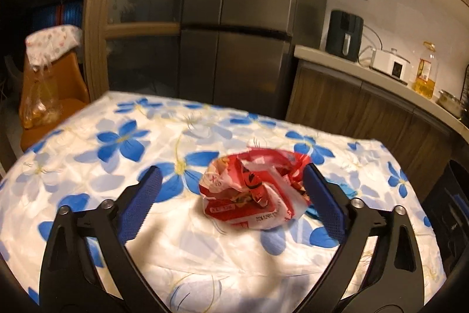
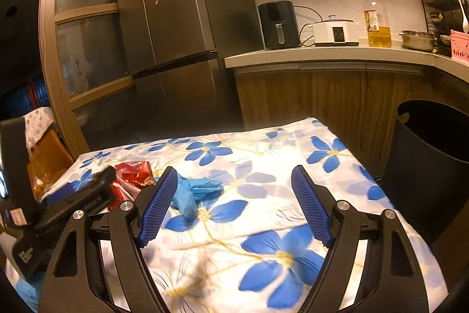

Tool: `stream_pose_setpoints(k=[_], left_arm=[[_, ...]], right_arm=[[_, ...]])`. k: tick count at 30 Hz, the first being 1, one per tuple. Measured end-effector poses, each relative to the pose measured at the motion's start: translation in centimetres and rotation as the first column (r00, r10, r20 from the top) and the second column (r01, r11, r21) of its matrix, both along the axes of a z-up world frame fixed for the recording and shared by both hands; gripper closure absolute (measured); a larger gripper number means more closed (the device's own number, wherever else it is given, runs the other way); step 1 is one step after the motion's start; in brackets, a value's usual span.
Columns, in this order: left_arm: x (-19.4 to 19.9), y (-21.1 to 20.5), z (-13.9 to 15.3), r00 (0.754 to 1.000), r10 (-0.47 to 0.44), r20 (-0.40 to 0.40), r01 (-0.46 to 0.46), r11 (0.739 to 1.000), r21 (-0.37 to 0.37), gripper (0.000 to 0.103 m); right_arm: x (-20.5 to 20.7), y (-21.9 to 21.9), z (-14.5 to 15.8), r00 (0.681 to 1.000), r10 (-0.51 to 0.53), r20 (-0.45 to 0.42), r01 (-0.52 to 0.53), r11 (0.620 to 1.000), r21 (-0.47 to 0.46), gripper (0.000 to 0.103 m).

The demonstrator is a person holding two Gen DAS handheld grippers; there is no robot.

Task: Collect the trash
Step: 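Grasp the red-white plastic bag with the left tool while the right tool grasps the blue glove, then lift the red-white bag and blue glove and carry them over the bin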

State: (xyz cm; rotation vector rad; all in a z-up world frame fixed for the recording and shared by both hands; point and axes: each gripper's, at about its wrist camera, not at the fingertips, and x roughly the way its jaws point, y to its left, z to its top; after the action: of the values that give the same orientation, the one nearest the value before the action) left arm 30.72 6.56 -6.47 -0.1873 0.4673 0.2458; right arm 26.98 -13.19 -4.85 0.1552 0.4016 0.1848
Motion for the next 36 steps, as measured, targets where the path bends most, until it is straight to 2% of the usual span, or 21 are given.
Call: stream_pose_setpoints(k=[2, 4, 6, 8, 10, 17, 18, 24, 26, 29, 31, 36], left_arm=[[0.8, 0.5, -0.7, 0.999, -0.013, -0.039, 0.012, 1.000, -0.027, 0.021], [1.5, 1.0, -1.4, 0.997, -0.034, -0.071, 0.029, 0.997, -0.066, 0.035], [1.7, 1.5, -1.8, 0.995, -0.052, -0.081, 0.043, 0.994, -0.101, 0.042], [1.7, 1.8, -2.2, 0.995, -0.068, -0.075, 0.058, 0.990, -0.126, 0.050], [1.7, 1.9, -2.4, 0.994, -0.080, -0.069, 0.070, 0.987, -0.142, 0.066], [0.9, 3.0, -2.6, 0.995, -0.094, -0.025, 0.086, 0.973, -0.212, 0.088], [0.8, 3.1, -2.5, 0.995, -0.101, -0.018, 0.094, 0.971, -0.220, 0.100], [0.0, 3.0, -2.1, 0.993, -0.114, 0.013, 0.114, 0.968, -0.225, 0.100], [-0.1, 3.0, -2.0, 0.993, -0.120, 0.018, 0.121, 0.966, -0.227, 0.100], [-0.5, 3.3, -1.7, 0.992, -0.126, 0.030, 0.130, 0.963, -0.237, 0.100], [-0.9, 3.4, -1.6, 0.991, -0.129, 0.035, 0.134, 0.961, -0.241, 0.100], [-2.3, 3.4, -0.8, 0.990, -0.128, 0.054, 0.137, 0.963, -0.233, 0.101]], right_arm=[[0.7, 0.6, -0.3, 1.000, 0.006, -0.011, -0.006, 1.000, -0.005, 0.026], [1.5, 1.4, -0.7, 0.999, 0.016, -0.028, -0.016, 1.000, -0.013, 0.027], [2.1, 2.0, -1.1, 0.999, 0.024, -0.041, -0.024, 1.000, -0.020, 0.028], [2.7, 2.6, -1.5, 0.998, 0.036, -0.058, -0.037, 0.999, -0.026, 0.029], [3.3, 3.3, -2.0, 0.996, 0.050, -0.076, -0.052, 0.998, -0.028, 0.031], [5.1, 5.8, -3.5, 0.986, 0.090, -0.137, -0.098, 0.994, -0.051, 0.041], [5.3, 6.1, -3.7, 0.985, 0.093, -0.146, -0.102, 0.993, -0.058, 0.042], [6.2, 6.9, -4.9, 0.972, 0.113, -0.207, -0.131, 0.988, -0.077, 0.063], [6.4, 7.1, -5.1, 0.966, 0.128, -0.224, -0.149, 0.986, -0.079, 0.079], [6.3, 7.3, -5.1, 0.962, 0.152, -0.228, -0.174, 0.982, -0.079, 0.096], [5.9, 7.2, -4.9, 0.962, 0.163, -0.219, -0.183, 0.980, -0.074, 0.101], [4.0, 6.4, -3.5, 0.971, 0.168, -0.168, -0.181, 0.981, -0.064, 0.102]])
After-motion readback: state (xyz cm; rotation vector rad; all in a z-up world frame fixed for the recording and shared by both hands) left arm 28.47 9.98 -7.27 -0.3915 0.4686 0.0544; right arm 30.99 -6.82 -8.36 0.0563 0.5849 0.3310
